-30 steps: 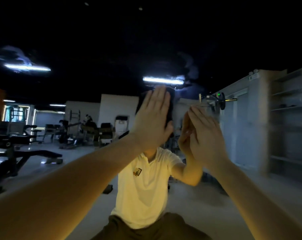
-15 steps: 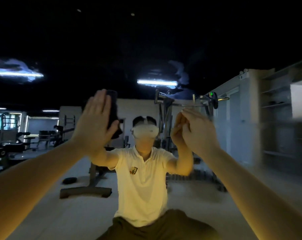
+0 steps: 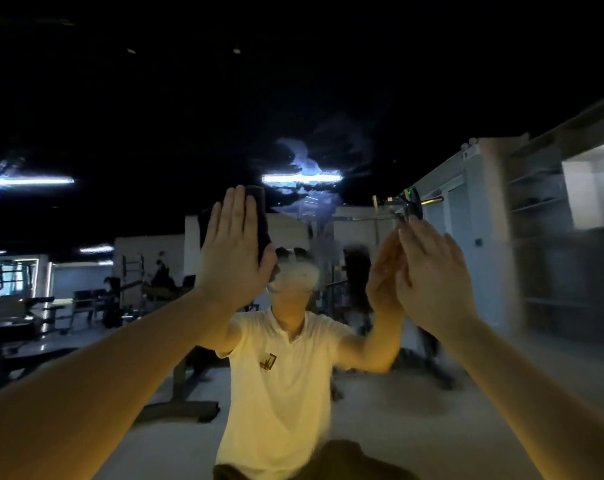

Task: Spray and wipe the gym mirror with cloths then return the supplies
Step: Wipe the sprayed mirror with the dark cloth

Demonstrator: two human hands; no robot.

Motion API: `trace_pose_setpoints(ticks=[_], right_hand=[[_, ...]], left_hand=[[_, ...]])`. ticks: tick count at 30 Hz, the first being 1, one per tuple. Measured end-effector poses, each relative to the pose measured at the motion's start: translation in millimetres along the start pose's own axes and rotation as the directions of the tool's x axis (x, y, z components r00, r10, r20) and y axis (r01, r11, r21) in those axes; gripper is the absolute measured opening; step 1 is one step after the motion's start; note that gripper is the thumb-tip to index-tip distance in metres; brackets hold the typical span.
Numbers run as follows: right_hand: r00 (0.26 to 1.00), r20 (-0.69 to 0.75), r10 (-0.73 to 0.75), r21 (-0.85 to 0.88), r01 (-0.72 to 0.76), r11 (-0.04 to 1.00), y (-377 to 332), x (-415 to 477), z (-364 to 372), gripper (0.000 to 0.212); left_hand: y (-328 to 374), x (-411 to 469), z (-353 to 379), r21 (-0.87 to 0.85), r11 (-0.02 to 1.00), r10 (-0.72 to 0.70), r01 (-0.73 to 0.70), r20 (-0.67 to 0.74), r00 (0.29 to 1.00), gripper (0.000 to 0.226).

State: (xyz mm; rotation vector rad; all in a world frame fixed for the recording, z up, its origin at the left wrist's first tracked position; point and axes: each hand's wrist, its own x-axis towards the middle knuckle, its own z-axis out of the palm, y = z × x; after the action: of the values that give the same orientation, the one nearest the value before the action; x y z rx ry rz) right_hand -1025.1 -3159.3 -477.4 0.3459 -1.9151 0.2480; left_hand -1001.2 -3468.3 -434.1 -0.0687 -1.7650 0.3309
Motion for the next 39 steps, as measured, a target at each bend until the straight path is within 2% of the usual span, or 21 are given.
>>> trace_pose_setpoints(ticks=[4, 7, 11, 15, 17, 19, 22, 25, 26, 29, 31, 35, 39], right_hand=[[0.999, 0.04, 0.015, 0.047, -0.017, 0.999, 29.0, 1.3, 7.1, 0.071], [0.998, 0.018, -0.056, 0.132, 0.053, 0.99, 43.0, -0.8, 11.9, 0.075], [0.997, -0.029, -0.066, 0.299, 0.072, 0.952, 56.2, 1.0, 9.9, 0.065], [0.997, -0.07, 0.015, 0.596, 0.03, 0.802, 63.8, 0.9, -1.2, 0.045], [0.997, -0.052, 0.062, 0.701, -0.008, 0.713, 65.5, 0.9, -4.8, 0.045], [0.995, -0.042, 0.086, 0.745, -0.026, 0.667, 65.8, 1.5, -5.4, 0.047], [0.995, -0.069, 0.065, 0.689, 0.0, 0.725, 64.1, 1.2, -3.4, 0.044], [0.994, -0.11, 0.013, 0.558, 0.051, 0.828, 57.6, -1.1, 3.8, 0.035], [0.993, -0.115, -0.003, 0.514, 0.062, 0.856, 54.2, -2.2, 6.5, 0.038], [0.995, -0.092, -0.041, 0.339, 0.07, 0.938, 42.9, -6.0, 15.9, 0.07], [0.993, -0.098, -0.058, 0.263, 0.082, 0.961, 38.5, -9.0, 22.0, 0.079], [0.992, -0.12, -0.041, 0.167, 0.061, 0.984, 38.3, -21.4, 29.3, 0.073], [0.993, -0.119, 0.014, 0.147, 0.004, 0.989, 45.3, -47.2, 33.8, 0.064]], left_hand=[[55.6, 23.7, 7.7, 0.006, 0.999, 0.048, -0.048, -0.01, 0.999, 0.079], [93.9, 40.0, 13.7, 0.005, 0.999, 0.051, -0.051, -0.003, 0.999, 0.079], [142.8, 52.3, 16.7, -0.035, 0.996, 0.079, -0.079, 0.026, 0.996, 0.079], [192.3, 54.6, 18.7, -0.056, 0.986, 0.159, -0.156, 0.067, 0.985, 0.078], [212.3, 51.5, 21.5, -0.056, 0.975, 0.221, -0.217, 0.085, 0.972, 0.078], [218.7, 48.6, 23.9, -0.055, 0.96, 0.28, -0.276, 0.096, 0.955, 0.078], [197.9, 45.6, 20.5, -0.038, 0.944, 0.331, -0.329, 0.096, 0.939, 0.08], [158.1, 34.3, 14.3, -0.06, 0.973, 0.228, -0.223, 0.09, 0.969, 0.082], [142.2, 28.0, 11.6, -0.054, 0.984, 0.172, -0.168, 0.092, 0.981, 0.082], [90.1, 2.6, 3.4, -0.006, 0.999, 0.032, -0.031, 0.106, 0.994, 0.083], [52.5, -18.6, 0.0, 0.015, 0.999, -0.054, 0.052, 0.098, 0.994, 0.082], [-3.8, -72.4, -3.8, 0.045, 0.976, -0.219, 0.215, 0.109, 0.97, 0.085], [3.2, -103.6, 1.8, 0.036, 0.964, -0.264, 0.262, 0.114, 0.958, 0.086]])
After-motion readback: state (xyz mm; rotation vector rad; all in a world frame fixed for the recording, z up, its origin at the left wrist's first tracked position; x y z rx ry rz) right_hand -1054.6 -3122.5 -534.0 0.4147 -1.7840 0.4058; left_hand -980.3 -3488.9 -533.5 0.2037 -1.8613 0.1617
